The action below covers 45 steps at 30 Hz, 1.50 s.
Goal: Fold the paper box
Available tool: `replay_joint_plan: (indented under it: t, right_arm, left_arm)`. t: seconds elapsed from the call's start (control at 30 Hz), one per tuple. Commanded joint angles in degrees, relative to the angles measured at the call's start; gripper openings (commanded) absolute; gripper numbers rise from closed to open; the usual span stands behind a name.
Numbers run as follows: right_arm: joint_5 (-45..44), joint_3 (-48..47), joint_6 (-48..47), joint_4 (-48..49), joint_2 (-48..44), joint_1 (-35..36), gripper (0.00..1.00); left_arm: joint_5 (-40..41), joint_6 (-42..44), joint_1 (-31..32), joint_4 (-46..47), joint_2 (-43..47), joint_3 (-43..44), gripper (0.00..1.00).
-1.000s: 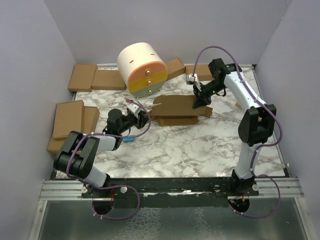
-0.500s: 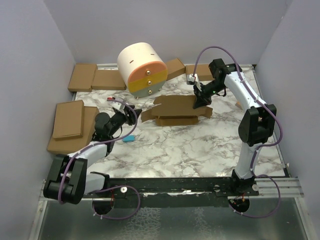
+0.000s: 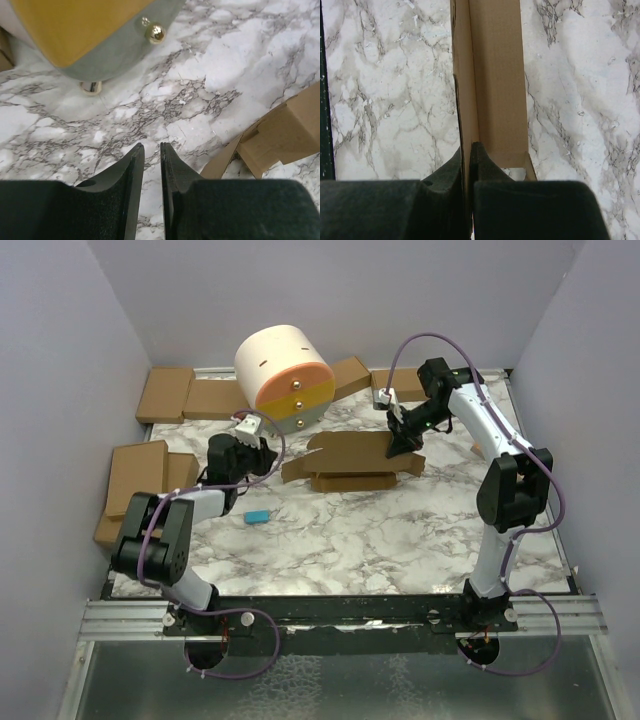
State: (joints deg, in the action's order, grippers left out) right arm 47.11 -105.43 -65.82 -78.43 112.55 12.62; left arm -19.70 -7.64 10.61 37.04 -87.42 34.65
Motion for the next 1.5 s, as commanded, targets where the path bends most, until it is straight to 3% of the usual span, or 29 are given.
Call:
replay_joint_plan:
  t: [0.0, 0.17, 0.47, 1.03, 1.47]
  right_arm:
    - [-0.54, 0.43, -0.52, -1.19, -0.95, -0.49, 0.01]
    - [-0.35, 0.46, -0.61, -1.27, -0.99, -0.49, 0.01]
    - [0.00, 0.70, -0.54, -0.94, -0.83, -0.49, 0.01]
    - [0.41, 1.83, 0.60, 0.33, -1.51, -0.53, 0.01]
    - [1.31, 2.86, 1.21, 1.10, -1.81, -0.58, 0.01]
  left_arm:
    - [-9.24, 3.80, -0.15, 0.40, -5.61, 4.60, 0.22]
    - [-19.89, 2.07, 0.20, 2.37, -9.35, 6.25, 0.22]
    - [-26.20, -0.50, 2.21, 7.35, -13.53, 3.71, 0.25]
    - [-24.08, 0.02, 4.99, 11.74, -11.45, -1.40, 0.32]
    - [-23.47, -6.48, 6.54, 18.91, -11.88, -4.86, 0.36]
